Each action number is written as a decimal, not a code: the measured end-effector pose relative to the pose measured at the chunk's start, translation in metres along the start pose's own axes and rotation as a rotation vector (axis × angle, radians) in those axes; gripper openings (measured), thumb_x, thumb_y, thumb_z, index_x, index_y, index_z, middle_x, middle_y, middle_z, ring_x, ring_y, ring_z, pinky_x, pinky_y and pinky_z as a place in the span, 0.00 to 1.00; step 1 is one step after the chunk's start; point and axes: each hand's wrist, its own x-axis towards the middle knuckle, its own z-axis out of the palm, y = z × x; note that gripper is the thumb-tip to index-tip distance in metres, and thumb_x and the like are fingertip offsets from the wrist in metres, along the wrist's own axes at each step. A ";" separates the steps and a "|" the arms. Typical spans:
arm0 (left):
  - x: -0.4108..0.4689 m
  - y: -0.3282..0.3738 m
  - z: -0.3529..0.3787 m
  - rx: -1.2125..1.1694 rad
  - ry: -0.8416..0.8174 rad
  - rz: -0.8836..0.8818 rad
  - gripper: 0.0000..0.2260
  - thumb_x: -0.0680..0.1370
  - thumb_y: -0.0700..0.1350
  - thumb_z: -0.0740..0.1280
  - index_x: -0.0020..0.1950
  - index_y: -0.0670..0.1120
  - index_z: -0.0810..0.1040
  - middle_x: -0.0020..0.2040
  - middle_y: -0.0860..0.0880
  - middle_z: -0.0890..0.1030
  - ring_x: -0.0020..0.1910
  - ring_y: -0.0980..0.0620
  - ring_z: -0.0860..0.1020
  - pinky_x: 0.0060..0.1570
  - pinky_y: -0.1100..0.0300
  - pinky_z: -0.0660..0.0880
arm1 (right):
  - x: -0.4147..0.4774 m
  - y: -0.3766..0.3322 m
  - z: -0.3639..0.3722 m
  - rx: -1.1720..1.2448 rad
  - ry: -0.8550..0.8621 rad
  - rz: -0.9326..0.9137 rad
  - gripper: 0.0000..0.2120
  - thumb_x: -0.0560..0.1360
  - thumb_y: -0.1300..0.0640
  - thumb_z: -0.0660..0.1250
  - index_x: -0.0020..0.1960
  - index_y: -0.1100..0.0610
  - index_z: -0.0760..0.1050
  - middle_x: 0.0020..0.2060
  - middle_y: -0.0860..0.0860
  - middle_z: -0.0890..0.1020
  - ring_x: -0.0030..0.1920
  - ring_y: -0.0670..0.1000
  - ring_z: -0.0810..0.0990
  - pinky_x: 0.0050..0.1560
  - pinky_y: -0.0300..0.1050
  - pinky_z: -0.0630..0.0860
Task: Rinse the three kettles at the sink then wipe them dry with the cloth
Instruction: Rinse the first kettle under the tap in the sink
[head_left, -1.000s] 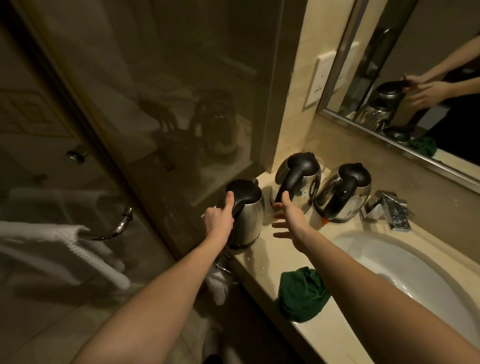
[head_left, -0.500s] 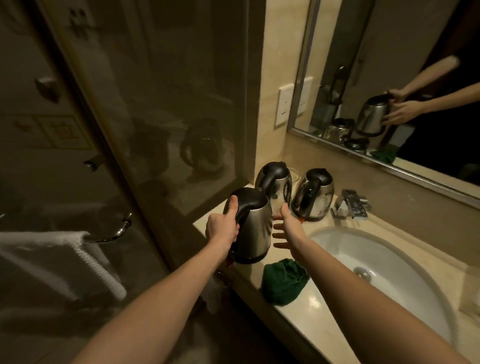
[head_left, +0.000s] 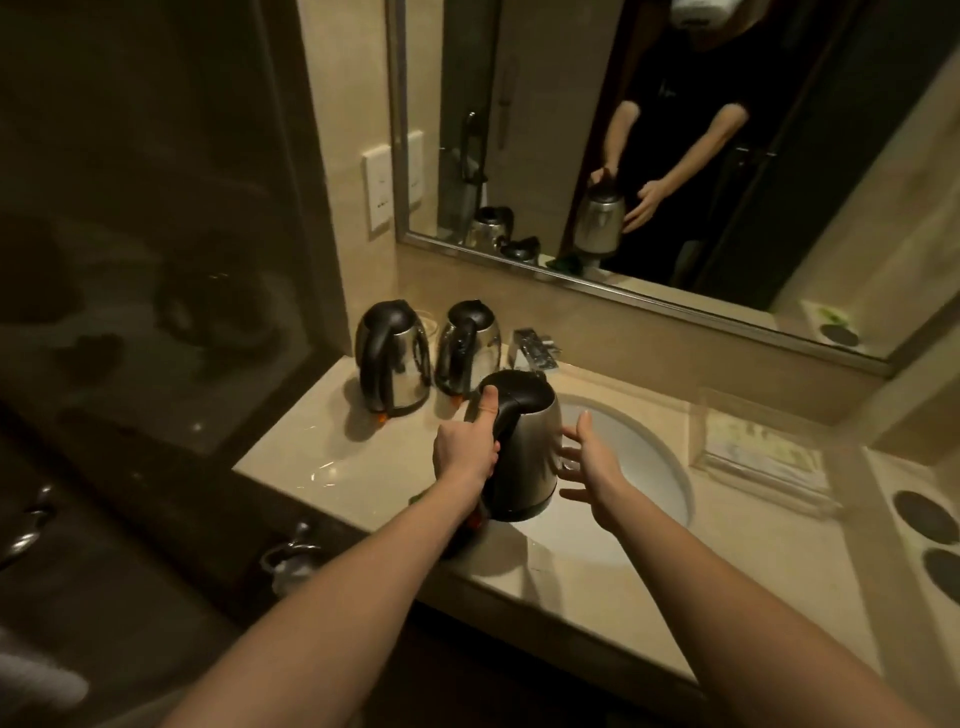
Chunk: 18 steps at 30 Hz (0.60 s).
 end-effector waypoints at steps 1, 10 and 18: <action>0.000 -0.001 0.011 -0.004 -0.015 -0.005 0.27 0.76 0.68 0.62 0.39 0.43 0.75 0.28 0.48 0.76 0.25 0.52 0.72 0.31 0.58 0.70 | 0.003 0.001 -0.010 0.003 0.014 0.005 0.30 0.81 0.38 0.44 0.71 0.54 0.69 0.69 0.57 0.70 0.67 0.61 0.71 0.64 0.60 0.68; 0.027 -0.017 0.094 0.045 -0.023 -0.076 0.27 0.77 0.66 0.64 0.42 0.41 0.78 0.28 0.48 0.76 0.26 0.51 0.73 0.30 0.57 0.69 | 0.061 0.006 -0.068 -0.005 0.019 0.094 0.31 0.81 0.37 0.43 0.73 0.55 0.65 0.71 0.58 0.69 0.67 0.62 0.70 0.64 0.58 0.68; 0.050 -0.030 0.133 0.051 0.091 -0.106 0.27 0.77 0.67 0.62 0.38 0.43 0.79 0.28 0.48 0.76 0.27 0.50 0.74 0.35 0.55 0.72 | 0.125 -0.001 -0.093 -0.126 -0.053 0.136 0.34 0.80 0.36 0.41 0.72 0.57 0.67 0.69 0.58 0.70 0.66 0.62 0.72 0.63 0.57 0.69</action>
